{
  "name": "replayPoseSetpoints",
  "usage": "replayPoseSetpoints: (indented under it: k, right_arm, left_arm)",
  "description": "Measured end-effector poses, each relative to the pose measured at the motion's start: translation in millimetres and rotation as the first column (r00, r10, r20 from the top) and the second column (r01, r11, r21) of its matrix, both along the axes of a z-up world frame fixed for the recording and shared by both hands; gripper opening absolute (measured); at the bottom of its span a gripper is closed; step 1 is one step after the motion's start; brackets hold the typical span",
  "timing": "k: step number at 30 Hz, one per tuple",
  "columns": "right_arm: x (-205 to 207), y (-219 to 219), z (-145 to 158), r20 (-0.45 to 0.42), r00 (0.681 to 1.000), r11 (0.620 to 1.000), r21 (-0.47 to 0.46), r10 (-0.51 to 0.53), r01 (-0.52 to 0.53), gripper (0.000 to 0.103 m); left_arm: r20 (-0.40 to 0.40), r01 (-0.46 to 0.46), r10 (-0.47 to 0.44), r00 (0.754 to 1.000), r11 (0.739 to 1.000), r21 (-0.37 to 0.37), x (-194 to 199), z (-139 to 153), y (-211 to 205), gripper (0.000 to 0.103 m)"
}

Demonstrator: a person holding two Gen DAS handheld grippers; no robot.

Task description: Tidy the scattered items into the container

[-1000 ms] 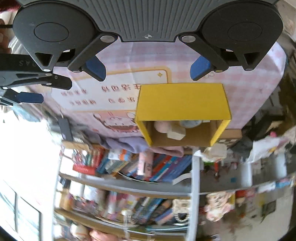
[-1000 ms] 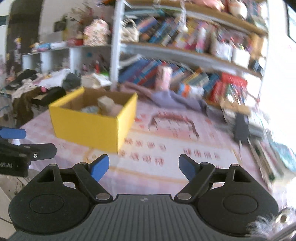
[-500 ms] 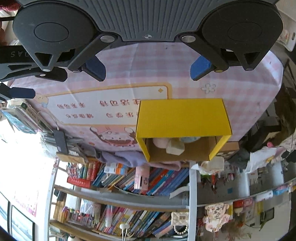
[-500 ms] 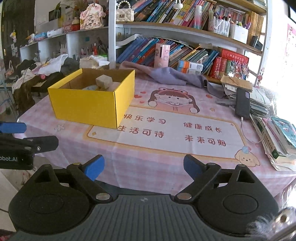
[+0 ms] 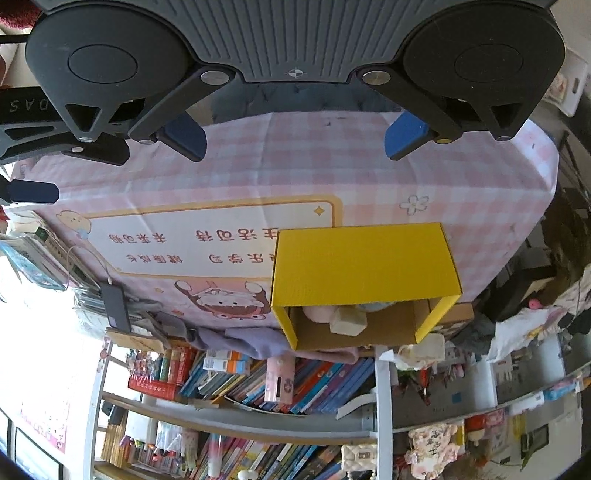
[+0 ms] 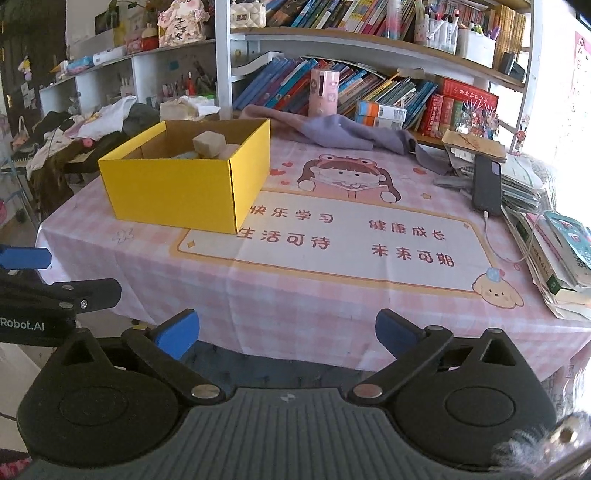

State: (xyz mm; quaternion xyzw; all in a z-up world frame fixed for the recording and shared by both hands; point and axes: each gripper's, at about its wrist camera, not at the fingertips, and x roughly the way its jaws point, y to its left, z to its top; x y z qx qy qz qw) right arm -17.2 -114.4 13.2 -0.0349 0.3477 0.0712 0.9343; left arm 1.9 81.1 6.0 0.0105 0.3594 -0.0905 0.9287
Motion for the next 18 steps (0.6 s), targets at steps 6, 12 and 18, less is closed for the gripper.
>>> replayPoseSetpoints:
  k: [6,12,18]
  right_arm:
    - [-4,-2,-1,-0.012,1.0,1.0,-0.009,-0.004,0.003,0.103]
    - [-4,-5,-3,-0.025,1.0,1.0,-0.016,-0.014,0.013,0.103]
    - [-6,-8,-3,-0.026,1.0,1.0,-0.021,-0.016,0.015,0.103]
  left_arm:
    - [-0.009,-0.004,0.004,1.0,1.0,0.009,-3,1,-4,0.103]
    - [-0.015,0.003,-0.003,1.0,1.0,0.023,-4,1,-9,0.103]
    - [-0.014,0.006,-0.006,1.0,1.0,0.024,-7,2,-12,0.103]
